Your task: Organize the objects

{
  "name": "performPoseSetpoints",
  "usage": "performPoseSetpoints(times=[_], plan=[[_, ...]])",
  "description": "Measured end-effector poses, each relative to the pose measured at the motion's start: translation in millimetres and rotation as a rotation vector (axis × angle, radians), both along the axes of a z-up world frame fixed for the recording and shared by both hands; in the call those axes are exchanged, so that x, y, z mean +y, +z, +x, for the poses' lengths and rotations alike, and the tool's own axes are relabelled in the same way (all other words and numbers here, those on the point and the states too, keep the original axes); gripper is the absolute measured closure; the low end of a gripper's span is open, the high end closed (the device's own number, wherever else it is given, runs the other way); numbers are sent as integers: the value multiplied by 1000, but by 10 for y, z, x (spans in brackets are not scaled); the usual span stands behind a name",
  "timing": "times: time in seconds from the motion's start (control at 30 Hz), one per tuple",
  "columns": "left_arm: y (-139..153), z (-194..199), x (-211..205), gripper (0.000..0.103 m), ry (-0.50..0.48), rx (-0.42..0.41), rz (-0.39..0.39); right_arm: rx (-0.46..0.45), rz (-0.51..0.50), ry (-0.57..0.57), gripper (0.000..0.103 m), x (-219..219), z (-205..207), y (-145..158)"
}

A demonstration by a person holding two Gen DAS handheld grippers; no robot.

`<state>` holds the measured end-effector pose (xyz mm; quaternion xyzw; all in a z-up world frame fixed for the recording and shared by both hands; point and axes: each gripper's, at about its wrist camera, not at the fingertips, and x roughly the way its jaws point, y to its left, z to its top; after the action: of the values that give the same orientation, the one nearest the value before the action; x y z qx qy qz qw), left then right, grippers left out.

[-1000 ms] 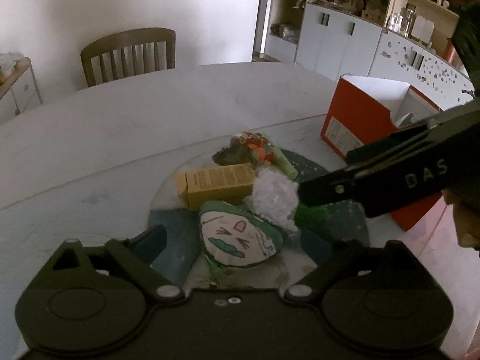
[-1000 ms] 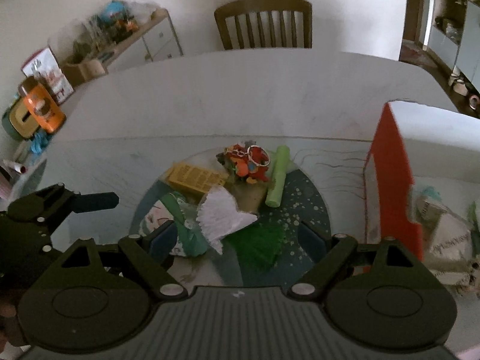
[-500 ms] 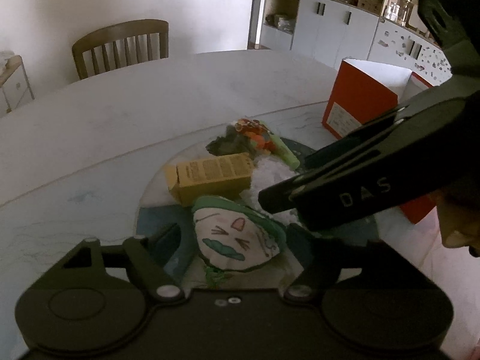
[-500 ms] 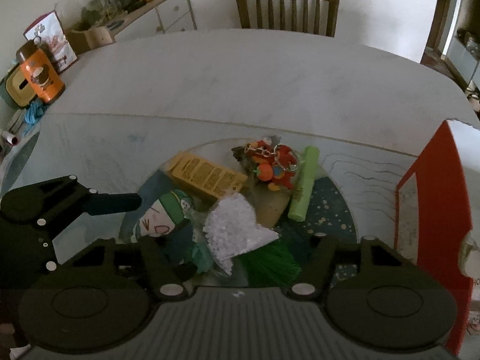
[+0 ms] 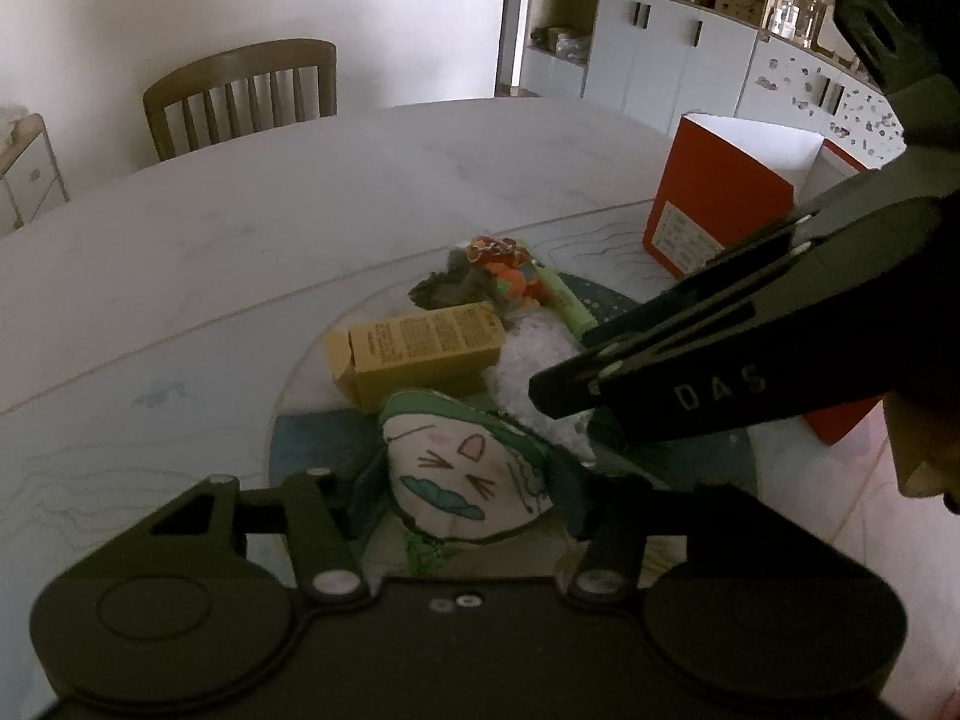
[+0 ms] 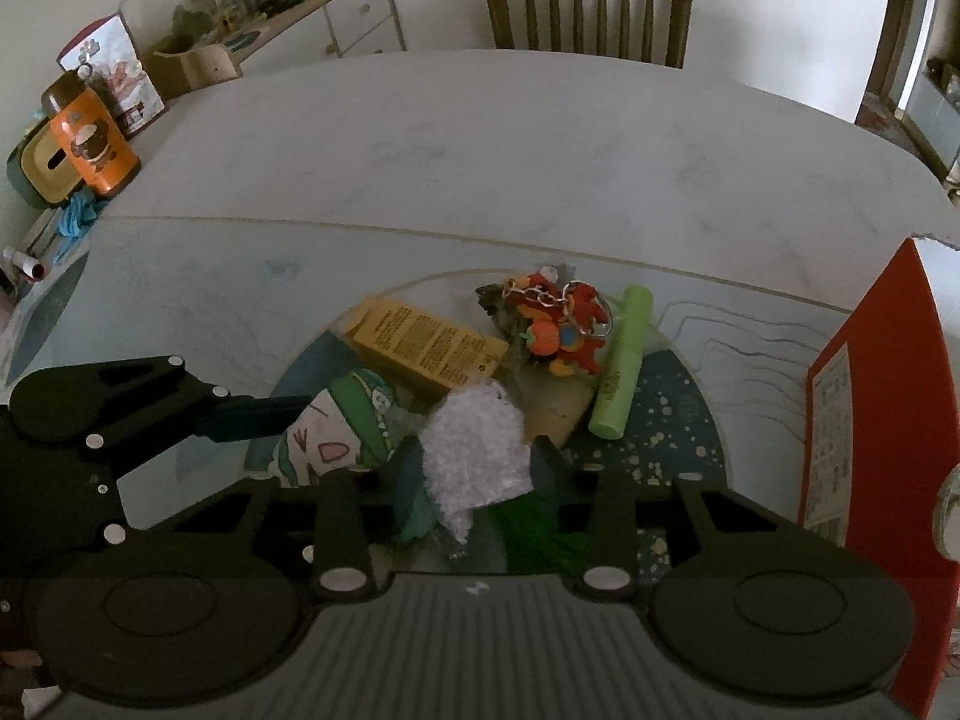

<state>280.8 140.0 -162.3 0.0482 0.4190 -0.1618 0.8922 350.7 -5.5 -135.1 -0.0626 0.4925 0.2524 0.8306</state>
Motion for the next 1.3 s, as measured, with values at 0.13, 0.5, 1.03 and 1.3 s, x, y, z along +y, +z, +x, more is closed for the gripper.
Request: performPoseSetpoints(times=[0.13, 0.5, 1.03, 1.3], plan=[[33, -21, -14, 52, 2, -8, 3, -18, -13, 3, 78, 21, -48, 22], [238, -89, -48, 55, 19, -14, -46, -45, 55, -61, 82, -160, -176, 235], [652, -320, -233, 75, 62, 1, -86, -89, 159, -124, 82, -815, -626, 826], [385, -271, -296, 69, 111, 80, -76, -101, 206, -149, 82, -1268, -778, 1006]])
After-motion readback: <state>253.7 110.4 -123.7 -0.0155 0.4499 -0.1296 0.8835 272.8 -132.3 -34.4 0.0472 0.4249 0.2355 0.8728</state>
